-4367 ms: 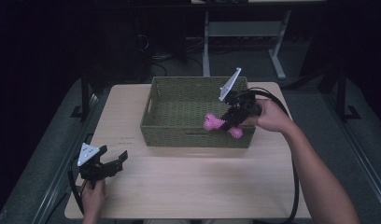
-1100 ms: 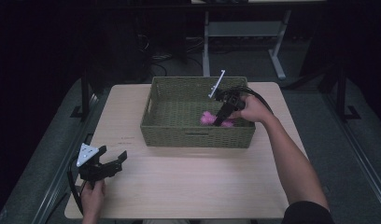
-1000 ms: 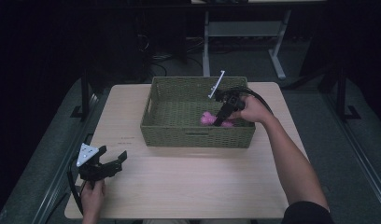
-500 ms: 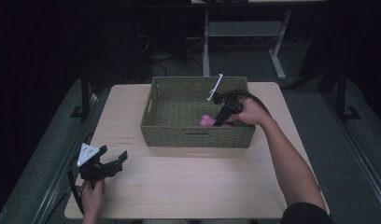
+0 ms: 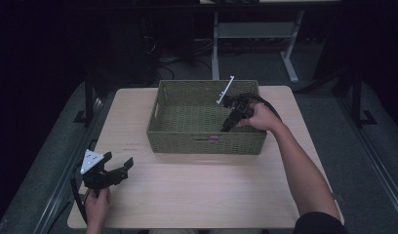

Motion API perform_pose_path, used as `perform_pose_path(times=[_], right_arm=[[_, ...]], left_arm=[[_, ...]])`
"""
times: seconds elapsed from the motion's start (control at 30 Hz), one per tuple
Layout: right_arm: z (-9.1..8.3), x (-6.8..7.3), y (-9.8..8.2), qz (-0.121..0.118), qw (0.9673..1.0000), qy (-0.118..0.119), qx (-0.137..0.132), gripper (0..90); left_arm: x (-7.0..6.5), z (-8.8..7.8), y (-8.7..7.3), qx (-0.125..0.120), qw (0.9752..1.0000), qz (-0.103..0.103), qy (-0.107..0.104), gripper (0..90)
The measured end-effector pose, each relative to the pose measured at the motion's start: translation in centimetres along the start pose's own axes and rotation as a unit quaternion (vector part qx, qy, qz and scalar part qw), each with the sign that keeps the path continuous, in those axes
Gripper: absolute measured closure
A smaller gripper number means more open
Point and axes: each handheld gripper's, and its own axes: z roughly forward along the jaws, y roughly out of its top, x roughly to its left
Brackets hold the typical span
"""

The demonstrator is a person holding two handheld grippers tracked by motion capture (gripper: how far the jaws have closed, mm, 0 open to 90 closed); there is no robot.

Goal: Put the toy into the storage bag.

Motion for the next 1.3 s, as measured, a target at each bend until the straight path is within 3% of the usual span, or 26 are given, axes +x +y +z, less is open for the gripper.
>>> perform_pose_path(times=[0.6,1.3], right_arm=[[-1.2,0.5,-0.2,0.009,0.9997,-0.014,-0.017,49.1],[-4.9,2.3,-1.4,0.014,0.9971,-0.050,-0.056,36.8]], left_arm=[[-0.1,0.1,0.0,-0.001,1.0000,-0.001,0.000,13.0],[-0.4,0.2,0.0,0.003,1.0000,0.003,-0.003,13.0]])
